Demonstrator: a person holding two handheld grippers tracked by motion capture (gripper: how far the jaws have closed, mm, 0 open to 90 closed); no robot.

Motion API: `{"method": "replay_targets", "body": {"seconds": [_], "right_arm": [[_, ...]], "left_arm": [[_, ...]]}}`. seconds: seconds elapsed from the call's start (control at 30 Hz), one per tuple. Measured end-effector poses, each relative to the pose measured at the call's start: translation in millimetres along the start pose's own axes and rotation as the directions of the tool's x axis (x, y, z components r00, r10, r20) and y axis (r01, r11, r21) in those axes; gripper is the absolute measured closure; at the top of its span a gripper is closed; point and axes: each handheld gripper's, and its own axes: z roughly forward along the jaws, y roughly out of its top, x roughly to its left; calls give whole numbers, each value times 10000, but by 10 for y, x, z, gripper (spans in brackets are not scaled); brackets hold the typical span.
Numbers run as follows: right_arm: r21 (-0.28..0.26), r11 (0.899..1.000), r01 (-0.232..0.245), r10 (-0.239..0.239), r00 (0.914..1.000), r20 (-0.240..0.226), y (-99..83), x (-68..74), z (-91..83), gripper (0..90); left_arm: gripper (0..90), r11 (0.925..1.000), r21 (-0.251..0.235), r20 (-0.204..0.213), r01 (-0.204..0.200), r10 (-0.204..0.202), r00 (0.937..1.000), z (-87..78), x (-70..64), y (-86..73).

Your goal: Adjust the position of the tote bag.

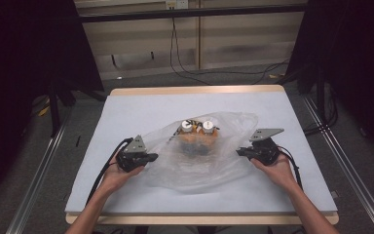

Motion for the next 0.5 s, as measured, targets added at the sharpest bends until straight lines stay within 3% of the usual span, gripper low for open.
{"method": "replay_targets", "body": {"seconds": [0.3,0.5], "right_arm": [[187,9997,-182,179,9997,140,-40,-72,57,899],[333,9991,-280,272,9993,238,-55,-87,71,900]], "left_arm": [[900,9995,163,21,279,-280,9996,28,81,-46],[900,9988,239,-206,420,-415,9989,23,108,-58]]}}
